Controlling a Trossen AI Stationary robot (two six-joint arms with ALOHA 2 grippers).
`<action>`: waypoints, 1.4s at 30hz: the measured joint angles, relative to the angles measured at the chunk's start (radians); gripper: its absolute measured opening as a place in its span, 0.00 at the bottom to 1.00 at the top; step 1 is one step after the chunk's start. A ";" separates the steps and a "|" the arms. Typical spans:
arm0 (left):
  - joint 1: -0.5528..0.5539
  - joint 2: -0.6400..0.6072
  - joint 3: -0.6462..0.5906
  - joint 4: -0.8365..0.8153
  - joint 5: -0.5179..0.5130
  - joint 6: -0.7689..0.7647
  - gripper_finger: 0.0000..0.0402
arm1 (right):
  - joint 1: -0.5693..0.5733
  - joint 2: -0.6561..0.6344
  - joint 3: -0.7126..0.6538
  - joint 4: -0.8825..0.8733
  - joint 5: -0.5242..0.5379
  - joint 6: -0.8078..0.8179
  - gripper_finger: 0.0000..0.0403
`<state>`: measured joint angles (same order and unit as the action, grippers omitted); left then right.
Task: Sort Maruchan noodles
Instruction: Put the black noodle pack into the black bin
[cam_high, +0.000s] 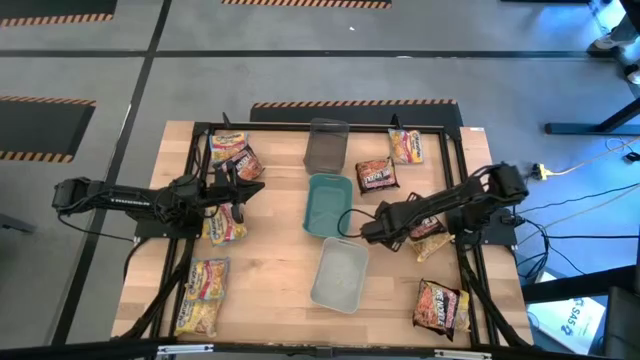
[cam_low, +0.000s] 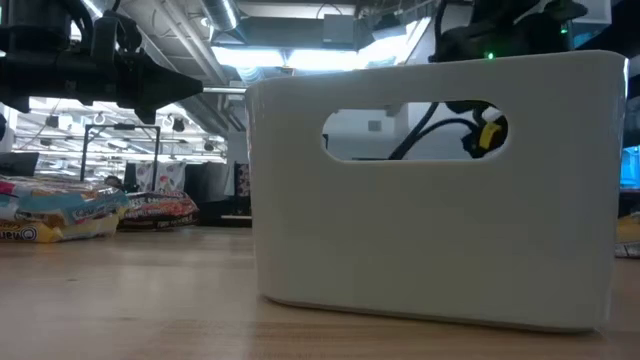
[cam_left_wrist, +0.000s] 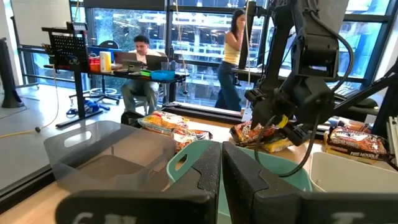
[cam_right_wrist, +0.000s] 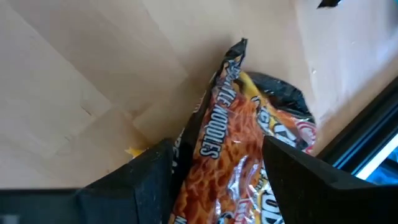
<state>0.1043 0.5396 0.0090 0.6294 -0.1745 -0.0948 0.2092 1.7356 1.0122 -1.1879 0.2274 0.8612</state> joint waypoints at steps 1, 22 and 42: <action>0.000 0.000 0.000 0.000 0.000 0.000 0.03 | 0.000 0.001 0.000 0.001 -0.006 0.000 0.58; 0.000 0.000 0.000 0.007 0.000 0.000 0.03 | 0.000 -0.001 -0.058 -0.030 0.025 0.048 0.15; 0.000 0.000 0.000 0.018 0.000 0.000 0.03 | 0.001 -0.100 -0.034 -0.070 0.103 -0.024 0.02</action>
<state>0.1043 0.5395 0.0093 0.6472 -0.1741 -0.0952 0.2104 1.6359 0.9783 -1.2575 0.3304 0.8371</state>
